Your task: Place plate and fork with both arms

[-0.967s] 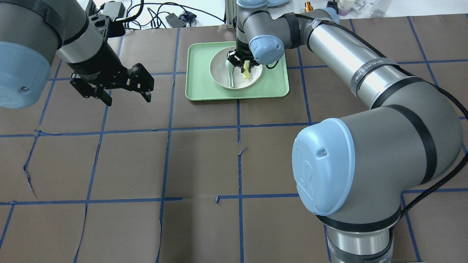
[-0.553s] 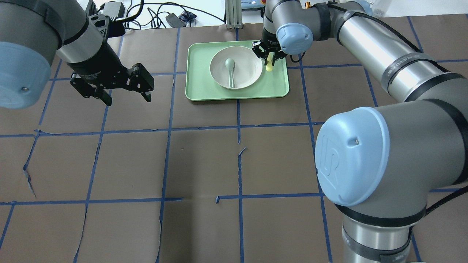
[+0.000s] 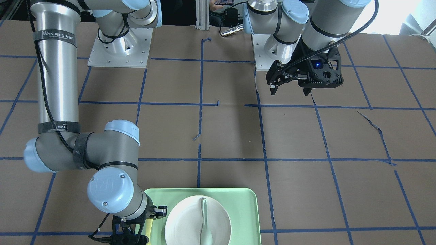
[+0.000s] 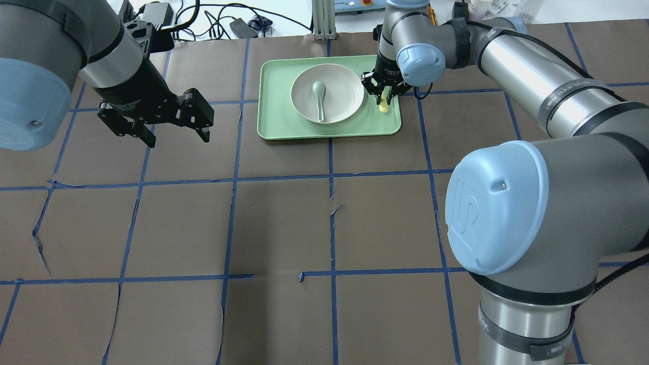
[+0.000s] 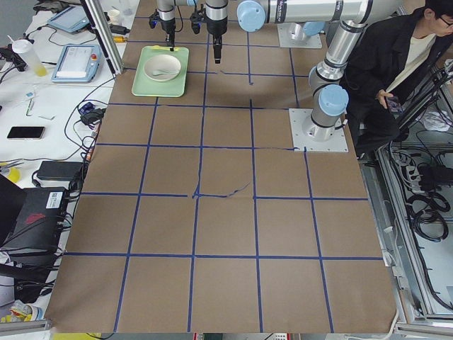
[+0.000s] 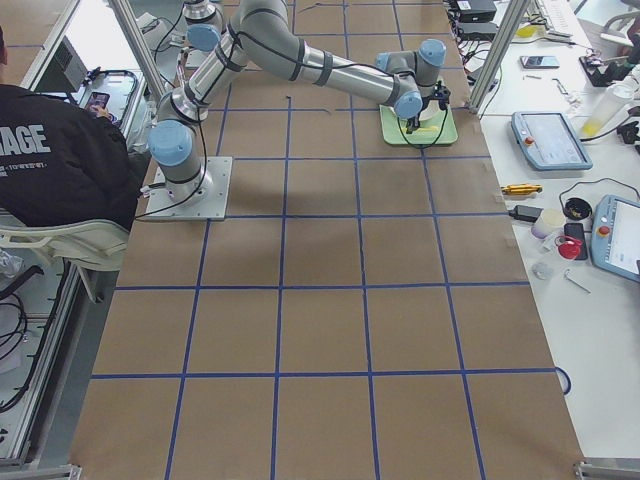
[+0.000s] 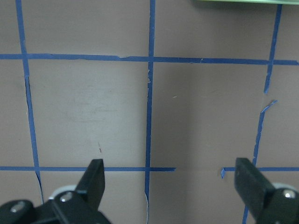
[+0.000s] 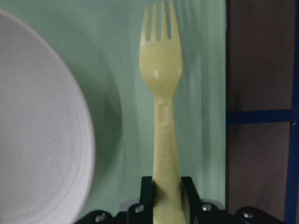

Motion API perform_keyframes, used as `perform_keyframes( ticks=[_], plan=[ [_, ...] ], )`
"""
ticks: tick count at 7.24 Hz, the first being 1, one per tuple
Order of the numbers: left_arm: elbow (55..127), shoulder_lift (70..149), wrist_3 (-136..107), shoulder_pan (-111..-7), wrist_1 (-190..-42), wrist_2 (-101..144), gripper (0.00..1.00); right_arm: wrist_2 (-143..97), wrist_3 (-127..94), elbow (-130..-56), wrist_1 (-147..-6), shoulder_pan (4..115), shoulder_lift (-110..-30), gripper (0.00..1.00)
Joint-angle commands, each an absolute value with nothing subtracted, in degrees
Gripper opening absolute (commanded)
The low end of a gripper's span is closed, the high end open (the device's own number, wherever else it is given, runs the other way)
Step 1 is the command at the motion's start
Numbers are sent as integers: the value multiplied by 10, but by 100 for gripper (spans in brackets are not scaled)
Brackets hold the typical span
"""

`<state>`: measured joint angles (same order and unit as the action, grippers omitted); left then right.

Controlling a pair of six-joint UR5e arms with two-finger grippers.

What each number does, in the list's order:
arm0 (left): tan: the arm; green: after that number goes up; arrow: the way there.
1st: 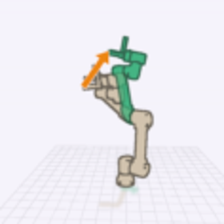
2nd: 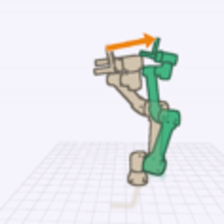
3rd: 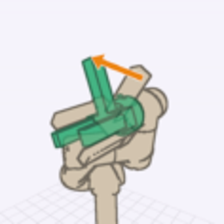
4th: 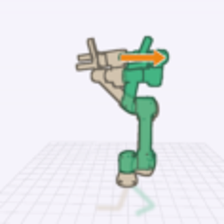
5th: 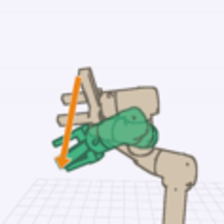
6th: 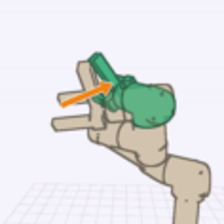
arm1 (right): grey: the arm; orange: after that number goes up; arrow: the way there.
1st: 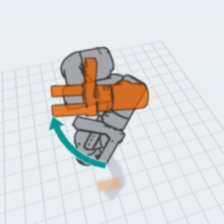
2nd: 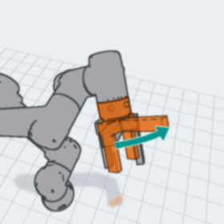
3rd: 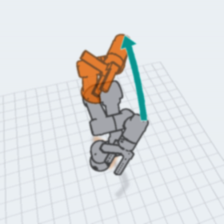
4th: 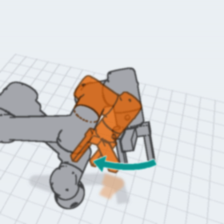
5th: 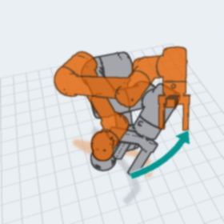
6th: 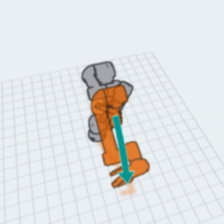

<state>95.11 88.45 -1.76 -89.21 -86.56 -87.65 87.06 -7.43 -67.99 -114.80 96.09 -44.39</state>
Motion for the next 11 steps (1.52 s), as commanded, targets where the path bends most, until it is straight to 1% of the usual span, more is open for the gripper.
perform_keyframes(
  ticks=[1,2,3,4,5,6,8,9,10,11],
  plan=[
    [952,884,-17,-892,-866,-878,100,868,-62,-688,-1149,961,-439,14],
    [952,884,-17,-892,-866,-878,100,865,-68,-706,-1171,961,-444,99],
    [952,882,-17,-892,-867,-878,100,866,-64,-724,-1176,961,-466,100],
    [951,882,-17,-892,-867,-878,100,875,-58,-742,-1173,961,-510,100],
    [951,880,-17,-892,-867,-878,100,889,-57,-789,-1171,960,-568,100],
    [950,877,-18,-892,-867,-878,100,943,-57,-862,-1166,959,-629,100],
    [950,876,-18,-892,-867,-878,100,950,-57,-1002,-1163,955,-809,100],
    [950,875,-18,-892,-867,-879,100,950,-60,-1039,-1122,956,-878,100],
    [950,875,-18,-892,-867,-878,100,947,-59,-1037,-1038,953,-923,100],
    [950,875,-18,-892,-867,-878,100,944,-57,-1022,-962,952,-949,100]
  ],
)
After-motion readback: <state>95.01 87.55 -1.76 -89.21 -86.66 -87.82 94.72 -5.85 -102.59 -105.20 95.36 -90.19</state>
